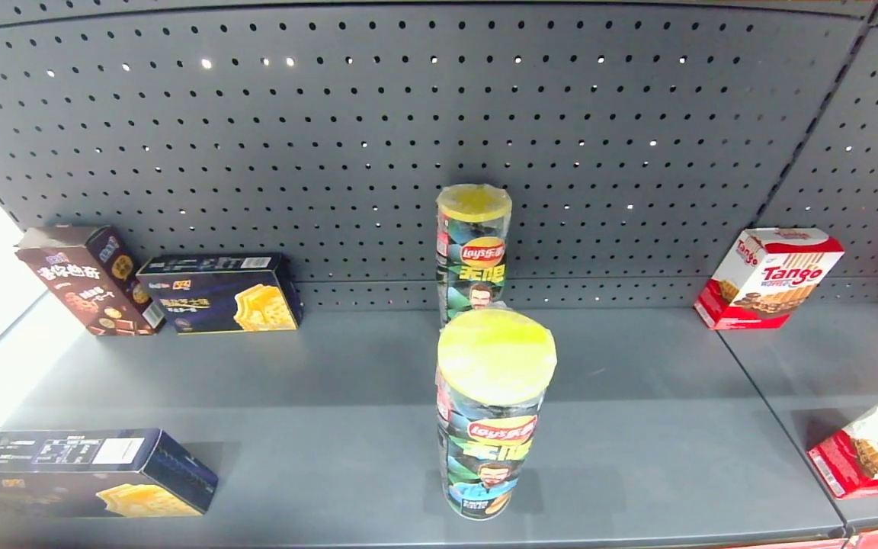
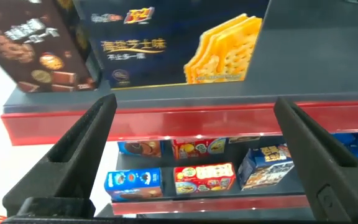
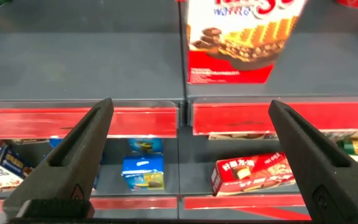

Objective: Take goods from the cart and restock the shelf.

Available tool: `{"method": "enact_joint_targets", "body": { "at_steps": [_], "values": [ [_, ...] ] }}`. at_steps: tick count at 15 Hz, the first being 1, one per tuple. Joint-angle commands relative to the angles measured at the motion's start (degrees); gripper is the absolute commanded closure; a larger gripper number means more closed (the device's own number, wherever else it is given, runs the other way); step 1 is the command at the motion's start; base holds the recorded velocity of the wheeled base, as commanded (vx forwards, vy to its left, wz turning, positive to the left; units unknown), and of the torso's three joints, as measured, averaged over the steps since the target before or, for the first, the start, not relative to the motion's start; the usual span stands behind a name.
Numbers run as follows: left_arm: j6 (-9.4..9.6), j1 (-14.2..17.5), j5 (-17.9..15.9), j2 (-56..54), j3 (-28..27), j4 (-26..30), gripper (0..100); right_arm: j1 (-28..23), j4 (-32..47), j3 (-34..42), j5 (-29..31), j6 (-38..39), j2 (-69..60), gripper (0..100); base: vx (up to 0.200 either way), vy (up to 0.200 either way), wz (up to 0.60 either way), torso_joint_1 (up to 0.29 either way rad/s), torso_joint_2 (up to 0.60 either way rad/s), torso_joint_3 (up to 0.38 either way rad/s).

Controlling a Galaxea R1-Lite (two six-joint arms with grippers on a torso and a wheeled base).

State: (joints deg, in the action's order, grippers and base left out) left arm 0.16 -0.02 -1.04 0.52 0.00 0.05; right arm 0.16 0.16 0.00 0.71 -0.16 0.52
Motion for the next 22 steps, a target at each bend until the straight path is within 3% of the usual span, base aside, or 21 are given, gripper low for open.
{"method": "enact_joint_targets", "body": {
  "at_steps": [1,12,15,22],
  "values": [
    [-0.07,-0.06,0.07,0.09,0.0,0.04,0,-0.16,-0.07,0.0,0.0,-0.02,0.09,0,0.0,0.0,0.0,0.0,0.0,0.0],
    [0.02,-0.06,0.07,0.09,0.0,0.04,0,-0.07,0.02,0.0,0.0,-0.11,0.09,0,-0.036,0.0,0.0,0.001,0.0,0.0],
    [-0.07,-0.06,-0.02,0.09,0.0,0.04,0,-0.07,-0.07,0.0,0.0,-0.11,0.09,0,-0.2,0.0,0.0,0.009,0.0,0.003],
    [-0.07,-0.06,-0.02,0.09,0.0,0.04,0,-0.07,-0.07,0.0,0.0,-0.11,0.09,0,0.0,0.0,0.0,0.0,0.0,0.0]
  ]
}}
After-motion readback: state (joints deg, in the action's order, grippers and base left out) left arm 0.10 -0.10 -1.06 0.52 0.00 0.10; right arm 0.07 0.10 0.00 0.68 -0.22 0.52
